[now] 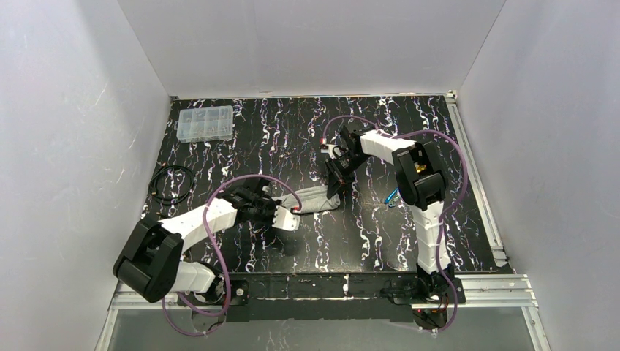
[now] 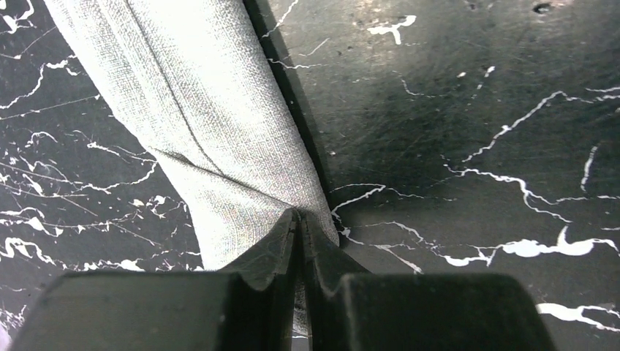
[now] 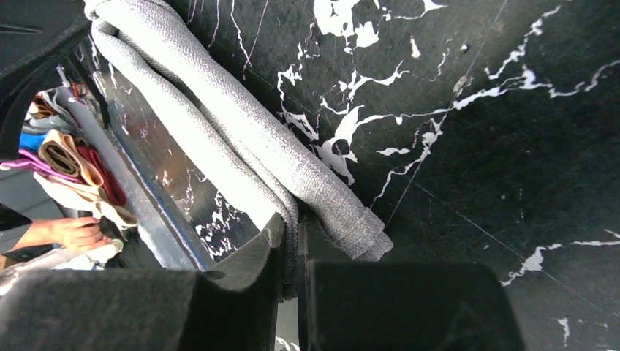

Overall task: Fold the napkin into a case and place the utensils inside
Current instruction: Smooth out the smaller rectangle-folded napkin at the center of the board.

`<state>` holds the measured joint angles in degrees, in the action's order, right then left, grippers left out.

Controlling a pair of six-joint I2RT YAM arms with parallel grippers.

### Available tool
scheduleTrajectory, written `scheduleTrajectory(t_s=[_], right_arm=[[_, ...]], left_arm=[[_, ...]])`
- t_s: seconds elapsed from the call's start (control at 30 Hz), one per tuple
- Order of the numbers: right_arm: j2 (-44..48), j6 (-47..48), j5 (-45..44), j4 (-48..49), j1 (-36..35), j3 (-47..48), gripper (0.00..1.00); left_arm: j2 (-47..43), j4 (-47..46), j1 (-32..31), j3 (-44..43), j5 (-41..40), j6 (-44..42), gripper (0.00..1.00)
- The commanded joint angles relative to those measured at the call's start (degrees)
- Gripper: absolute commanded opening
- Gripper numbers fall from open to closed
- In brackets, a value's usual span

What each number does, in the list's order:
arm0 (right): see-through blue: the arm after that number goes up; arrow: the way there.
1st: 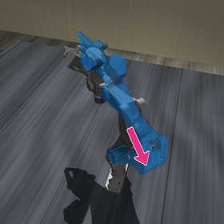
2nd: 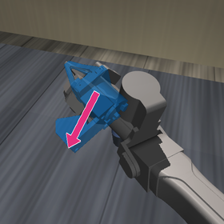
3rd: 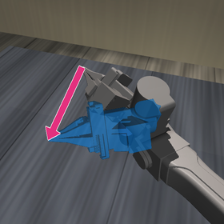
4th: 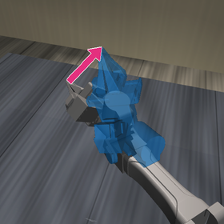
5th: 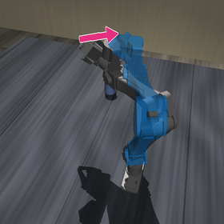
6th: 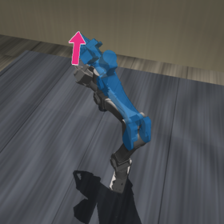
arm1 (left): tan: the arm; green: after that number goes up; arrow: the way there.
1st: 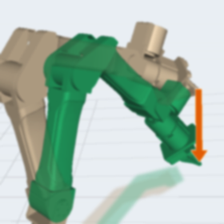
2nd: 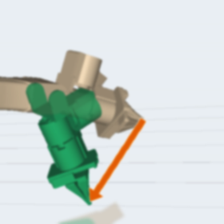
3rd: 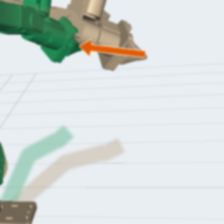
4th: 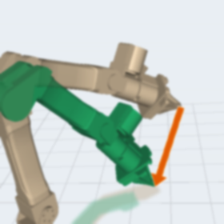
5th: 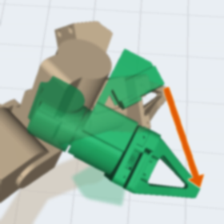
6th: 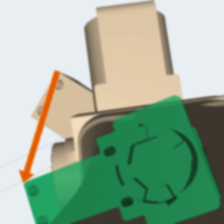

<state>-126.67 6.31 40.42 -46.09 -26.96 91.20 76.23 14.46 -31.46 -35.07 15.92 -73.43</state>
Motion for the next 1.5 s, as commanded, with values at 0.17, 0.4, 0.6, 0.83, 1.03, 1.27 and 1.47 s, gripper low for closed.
scheduleTrajectory(t_s=[0.17, 0.4, 0.6, 0.83, 1.03, 1.27, 1.47], right_arm=[[-1.4, 0.4, 0.8, -2.1, 0.8, 1.6, 0.12], [-1.4, 0.2, 1.4, -1.8, 0.7, 1.1, 0.12], [-0.6, -0.3, 1.4, -1.0, 0.5, -0.1, 0.15], [-1.3, -1.8, 1.6, 0.4, 0.5, -0.9, 0.16], [-0.7, -2.4, 2.0, 1.0, 0.5, -1.3, 0.16], [-0.4, -3.1, 3.0, 2.6, 0.5, -3.0, 0.16], [0.6, -2.9, 4.0, 2.6, 0.5, -3.5, 0.15]], left_arm=[[-3.1, 15.3, -0.1, -2.8, 3.5, -0.5, 0.25], [-2.0, 20.7, 0.0, -8.9, 6.8, 4.7, 0.24], [-0.4, 23.9, 0.0, -12.9, 7.9, 7.7, 0.22], [1.9, 24.4, -0.3, -19.3, 16.7, 10.6, 0.26], [11.9, 23.5, -2.9, -24.8, 18.7, 6.6, 0.24], [17.9, 16.9, -6.1, -24.7, 15.0, 5.0, 0.23], [20.8, 9.9, -6.8, -25.2, 10.9, 8.3, 0.20]])
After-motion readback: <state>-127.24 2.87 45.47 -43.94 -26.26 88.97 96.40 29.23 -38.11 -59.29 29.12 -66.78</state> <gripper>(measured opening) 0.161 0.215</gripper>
